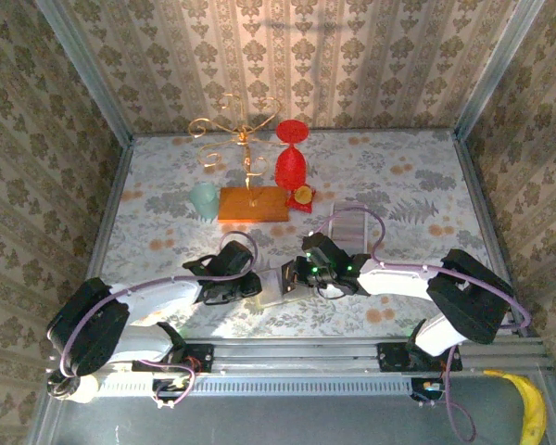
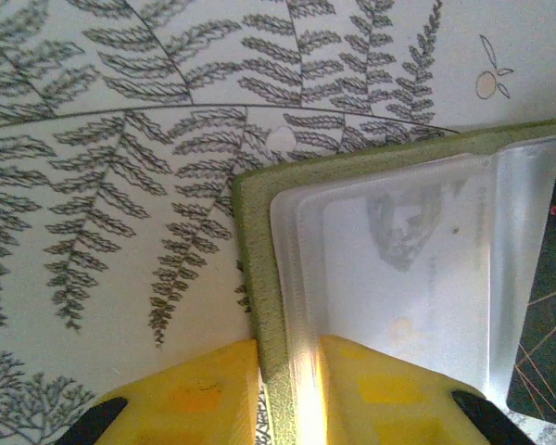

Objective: Put the credit cards into the card holder

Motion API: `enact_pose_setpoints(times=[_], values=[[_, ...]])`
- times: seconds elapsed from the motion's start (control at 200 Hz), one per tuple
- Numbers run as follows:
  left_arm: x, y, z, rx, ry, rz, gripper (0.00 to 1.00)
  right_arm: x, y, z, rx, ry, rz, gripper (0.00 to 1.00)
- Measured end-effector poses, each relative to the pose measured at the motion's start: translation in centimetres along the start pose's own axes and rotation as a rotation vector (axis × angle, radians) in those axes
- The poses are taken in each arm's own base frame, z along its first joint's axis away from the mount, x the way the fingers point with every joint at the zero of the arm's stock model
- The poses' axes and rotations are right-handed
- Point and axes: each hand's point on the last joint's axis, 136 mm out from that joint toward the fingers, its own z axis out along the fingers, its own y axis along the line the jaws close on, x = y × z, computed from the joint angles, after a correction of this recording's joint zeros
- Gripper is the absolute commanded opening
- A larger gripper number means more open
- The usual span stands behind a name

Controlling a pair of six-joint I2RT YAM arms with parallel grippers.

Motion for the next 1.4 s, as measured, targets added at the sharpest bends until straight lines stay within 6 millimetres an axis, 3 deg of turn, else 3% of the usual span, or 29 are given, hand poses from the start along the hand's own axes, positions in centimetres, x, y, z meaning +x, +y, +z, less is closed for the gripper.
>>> enact_pose_setpoints(times=[1.055, 1.4], values=[[0.1, -0.1, 0.1, 0.005, 0.000, -0.001, 0.19, 0.9, 0.2, 0.9, -0.003, 0.018, 0.003, 0.00], [0.1, -0.2, 0.1, 0.006, -0.001, 0.000, 0.19, 0.4, -0.3, 0.0, 0.016, -0.027, -0.003, 0.00]])
